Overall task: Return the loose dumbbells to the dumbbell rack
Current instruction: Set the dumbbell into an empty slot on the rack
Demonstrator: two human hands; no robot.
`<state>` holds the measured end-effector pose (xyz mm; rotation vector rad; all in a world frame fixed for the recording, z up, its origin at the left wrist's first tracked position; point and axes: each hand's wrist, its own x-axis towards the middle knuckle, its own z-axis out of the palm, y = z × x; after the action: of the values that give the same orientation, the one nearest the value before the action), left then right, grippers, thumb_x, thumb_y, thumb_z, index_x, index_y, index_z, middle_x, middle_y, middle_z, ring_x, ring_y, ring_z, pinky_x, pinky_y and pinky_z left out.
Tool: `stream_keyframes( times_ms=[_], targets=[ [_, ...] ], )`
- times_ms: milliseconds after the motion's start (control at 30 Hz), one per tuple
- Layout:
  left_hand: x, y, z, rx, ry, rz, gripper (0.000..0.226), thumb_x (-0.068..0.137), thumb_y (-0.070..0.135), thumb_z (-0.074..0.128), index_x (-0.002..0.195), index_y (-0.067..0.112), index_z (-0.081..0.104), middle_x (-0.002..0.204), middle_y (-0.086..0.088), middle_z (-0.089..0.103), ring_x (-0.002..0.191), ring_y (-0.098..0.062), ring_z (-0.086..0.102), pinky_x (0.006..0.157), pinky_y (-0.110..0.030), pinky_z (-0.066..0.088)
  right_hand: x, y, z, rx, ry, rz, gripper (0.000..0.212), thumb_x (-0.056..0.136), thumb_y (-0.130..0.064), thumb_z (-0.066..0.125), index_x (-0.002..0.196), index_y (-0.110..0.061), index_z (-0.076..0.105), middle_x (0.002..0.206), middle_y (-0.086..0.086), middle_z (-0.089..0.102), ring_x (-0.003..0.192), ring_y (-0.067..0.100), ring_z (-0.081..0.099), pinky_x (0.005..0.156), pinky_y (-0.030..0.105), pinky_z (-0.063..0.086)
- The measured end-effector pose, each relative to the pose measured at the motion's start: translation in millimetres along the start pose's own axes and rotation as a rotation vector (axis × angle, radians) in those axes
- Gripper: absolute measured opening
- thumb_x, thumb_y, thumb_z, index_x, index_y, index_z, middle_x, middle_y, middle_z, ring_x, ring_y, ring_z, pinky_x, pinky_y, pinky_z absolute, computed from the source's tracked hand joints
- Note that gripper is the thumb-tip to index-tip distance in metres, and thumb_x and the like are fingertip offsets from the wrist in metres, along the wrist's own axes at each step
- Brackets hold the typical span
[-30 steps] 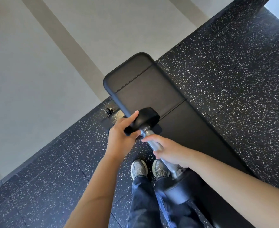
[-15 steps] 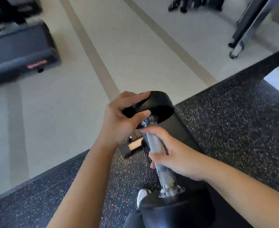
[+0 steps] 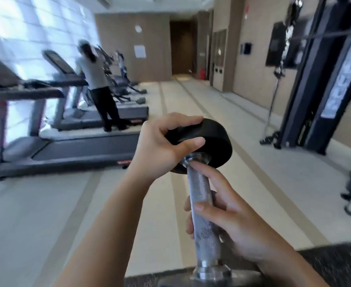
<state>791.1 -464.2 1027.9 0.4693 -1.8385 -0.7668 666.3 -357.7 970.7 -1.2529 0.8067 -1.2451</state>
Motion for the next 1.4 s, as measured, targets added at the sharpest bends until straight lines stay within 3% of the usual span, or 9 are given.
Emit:
stream_keyframes(
  times_ms=[100, 200, 367, 500, 800, 900, 1100, 1300, 1400],
  targets=[
    [14.2, 42.2, -25.1, 0.037, 0.096, 0.112, 0.029, 0.065, 0.022, 0.075, 0.093, 0.021, 0.070, 0.088, 0.006, 0.070, 0.085, -0.010, 0.066, 0.078, -0.024, 0.050, 13.4, -24.0, 23.2, 0.231, -0.152, -0.128, 0.058, 0.071, -0.013, 0.070, 0.117, -0.045, 0.054, 0.081, 0.011, 0.058, 0.053, 0.026, 0.059, 0.049, 0.030, 0.049],
    [8.7, 75.0, -38.8, 0.140, 0.159, 0.167, 0.032, 0.067, 0.014, 0.076, 0.098, 0.015, 0.068, 0.090, 0.005, 0.069, 0.085, -0.006, 0.066, 0.077, -0.019, 0.049, 14.6, -32.0, 45.8, 0.362, -0.283, -0.191, 0.063, 0.065, -0.019, 0.074, 0.120, -0.043, 0.053, 0.081, 0.010, 0.057, 0.046, 0.025, 0.056, 0.046, 0.027, 0.047],
    [-40.9, 110.2, -54.6, 0.302, 0.281, 0.070, 0.034, 0.069, 0.009, 0.074, 0.103, 0.009, 0.065, 0.093, 0.002, 0.069, 0.088, -0.007, 0.065, 0.079, -0.020, 0.049, -5.9, -24.7, 78.1, 0.465, -0.381, -0.097, 0.055, 0.072, -0.005, 0.056, 0.111, -0.043, 0.058, 0.077, 0.011, 0.054, 0.039, 0.023, 0.051, 0.041, 0.026, 0.045],
    [-94.1, 142.1, -73.6, 0.502, 0.427, -0.001, 0.036, 0.071, 0.017, 0.072, 0.105, 0.010, 0.063, 0.094, 0.001, 0.067, 0.090, -0.006, 0.064, 0.080, -0.020, 0.049, -22.3, -15.7, 112.0, 0.544, -0.592, 0.041, 0.058, 0.065, -0.006, 0.061, 0.111, -0.041, 0.058, 0.074, 0.008, 0.055, 0.040, 0.022, 0.051, 0.042, 0.026, 0.046],
    [-243.7, 224.6, -121.0, 0.885, 0.691, -0.238, 0.039, 0.074, 0.020, 0.070, 0.111, 0.018, 0.059, 0.105, -0.008, 0.065, 0.100, -0.014, 0.060, 0.090, -0.026, 0.046, -82.4, 2.9, 216.9, 0.509, -0.969, 0.301, 0.052, 0.071, -0.006, 0.052, 0.110, -0.041, 0.058, 0.071, 0.011, 0.051, 0.042, 0.021, 0.050, 0.040, 0.027, 0.045],
    [-304.9, 256.5, -133.4, 0.999, 0.803, -0.312, 0.044, 0.074, 0.015, 0.070, 0.115, 0.022, 0.058, 0.107, -0.001, 0.063, 0.101, -0.008, 0.057, 0.089, -0.019, 0.042, -106.8, 11.5, 262.0, 0.479, -1.088, 0.341, 0.054, 0.070, -0.006, 0.054, 0.111, -0.041, 0.058, 0.069, 0.010, 0.053, 0.043, 0.022, 0.051, 0.041, 0.029, 0.046],
    [-421.3, 330.5, -145.6, 0.990, 1.141, -0.296, 0.046, 0.067, 0.025, 0.068, 0.112, 0.033, 0.061, 0.097, 0.023, 0.067, 0.097, -0.002, 0.060, 0.084, -0.019, 0.045, -178.2, 27.9, 358.0, 0.306, -1.330, 0.327, 0.053, 0.081, -0.003, 0.058, 0.112, -0.045, 0.054, 0.066, 0.009, 0.055, 0.048, 0.025, 0.055, 0.047, 0.030, 0.048],
    [-525.0, 416.6, -150.0, 1.068, 1.308, -0.267, 0.053, 0.065, 0.020, 0.072, 0.115, 0.028, 0.057, 0.100, 0.006, 0.064, 0.095, -0.004, 0.060, 0.086, -0.020, 0.046, -265.9, 29.3, 446.7, 0.205, -1.540, 0.336, 0.054, 0.086, 0.005, 0.052, 0.113, -0.042, 0.051, 0.061, 0.014, 0.052, 0.048, 0.021, 0.056, 0.046, 0.028, 0.048],
    [-570.0, 450.3, -149.7, 1.089, 1.410, -0.272, 0.044, 0.064, 0.023, 0.072, 0.108, 0.025, 0.065, 0.094, 0.013, 0.068, 0.094, -0.006, 0.062, 0.086, -0.025, 0.048, -300.3, 26.9, 482.2, 0.197, -1.636, 0.373, 0.053, 0.084, 0.005, 0.055, 0.113, -0.040, 0.052, 0.065, 0.015, 0.048, 0.048, 0.021, 0.056, 0.045, 0.026, 0.048]
  ],
)
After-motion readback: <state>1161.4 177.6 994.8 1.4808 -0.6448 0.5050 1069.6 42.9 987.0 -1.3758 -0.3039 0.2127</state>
